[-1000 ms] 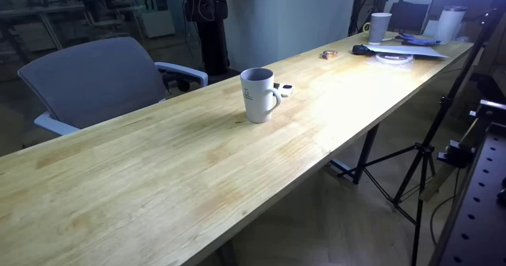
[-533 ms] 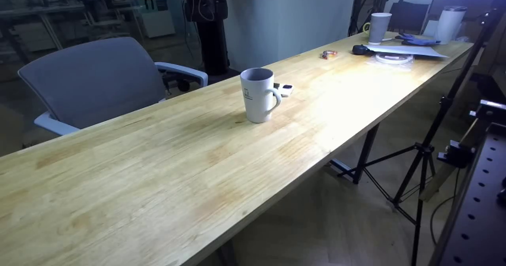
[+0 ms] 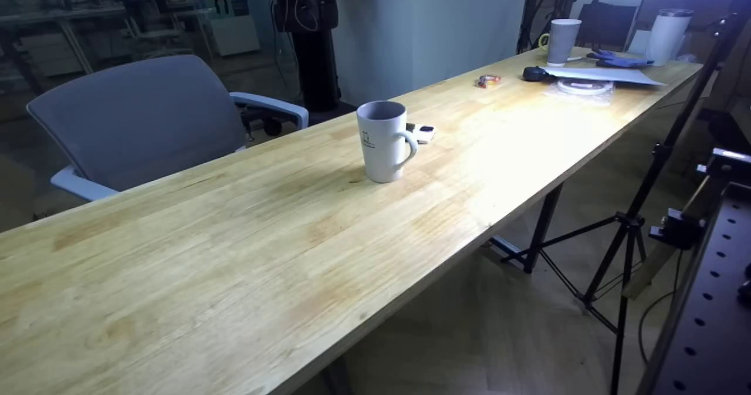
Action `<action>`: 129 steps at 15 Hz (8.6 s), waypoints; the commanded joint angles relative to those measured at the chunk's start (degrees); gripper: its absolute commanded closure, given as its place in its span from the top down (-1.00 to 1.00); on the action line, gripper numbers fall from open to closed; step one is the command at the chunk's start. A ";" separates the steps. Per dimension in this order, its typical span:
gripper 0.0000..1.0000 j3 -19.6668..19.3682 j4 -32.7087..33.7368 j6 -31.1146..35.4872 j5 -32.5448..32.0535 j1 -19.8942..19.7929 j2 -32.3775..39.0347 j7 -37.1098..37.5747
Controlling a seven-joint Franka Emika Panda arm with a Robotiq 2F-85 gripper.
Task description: Move the cup backwards
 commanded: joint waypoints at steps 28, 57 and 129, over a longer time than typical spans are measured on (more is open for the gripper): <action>1.00 -3.24 28.24 7.56 2.06 -4.94 31.34 7.36; 1.00 -1.74 46.71 10.19 0.88 -3.33 51.57 15.12; 1.00 -0.88 39.48 29.09 3.83 -0.67 71.40 13.22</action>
